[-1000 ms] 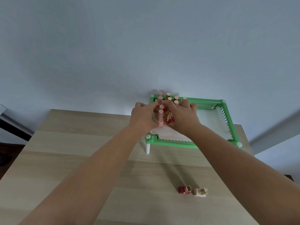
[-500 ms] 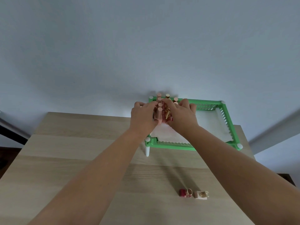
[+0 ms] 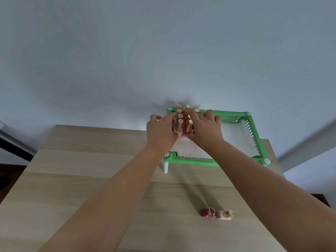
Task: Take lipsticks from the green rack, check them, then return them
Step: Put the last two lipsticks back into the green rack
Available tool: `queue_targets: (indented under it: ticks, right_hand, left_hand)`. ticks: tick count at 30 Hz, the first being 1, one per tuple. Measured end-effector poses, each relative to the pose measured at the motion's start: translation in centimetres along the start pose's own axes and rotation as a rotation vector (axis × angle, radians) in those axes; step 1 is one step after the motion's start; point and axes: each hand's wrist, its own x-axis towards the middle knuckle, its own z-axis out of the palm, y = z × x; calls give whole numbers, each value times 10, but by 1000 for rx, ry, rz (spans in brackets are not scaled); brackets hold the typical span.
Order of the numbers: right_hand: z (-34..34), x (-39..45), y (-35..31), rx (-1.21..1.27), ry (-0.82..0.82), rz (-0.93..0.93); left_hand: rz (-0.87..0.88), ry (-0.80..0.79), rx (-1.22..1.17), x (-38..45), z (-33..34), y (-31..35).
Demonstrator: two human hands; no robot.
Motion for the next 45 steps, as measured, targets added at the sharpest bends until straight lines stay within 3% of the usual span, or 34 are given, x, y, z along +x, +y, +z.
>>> queue_targets:
  ticks: [9, 15, 18, 24, 30, 45]
  right_hand:
    - [-38, -81, 13, 148, 152, 75]
    - [-35, -166, 41, 365, 232, -43]
    - [-27, -203, 53, 401, 147, -17]
    - [-6, -246, 68, 415, -175, 161]
    - [7, -250, 66, 437, -225, 254]
    - [13, -251, 61, 476, -323, 267]
  left_hand:
    - [-118, 25, -368, -64, -26, 11]
    - [145, -62, -483, -149, -7, 25]
    - [128, -231, -568, -176, 17, 21]
    - [65, -507, -577, -205, 55, 22]
    - [111, -544, -486, -201, 63, 38]
    - [119, -485, -459, -196, 65, 43]
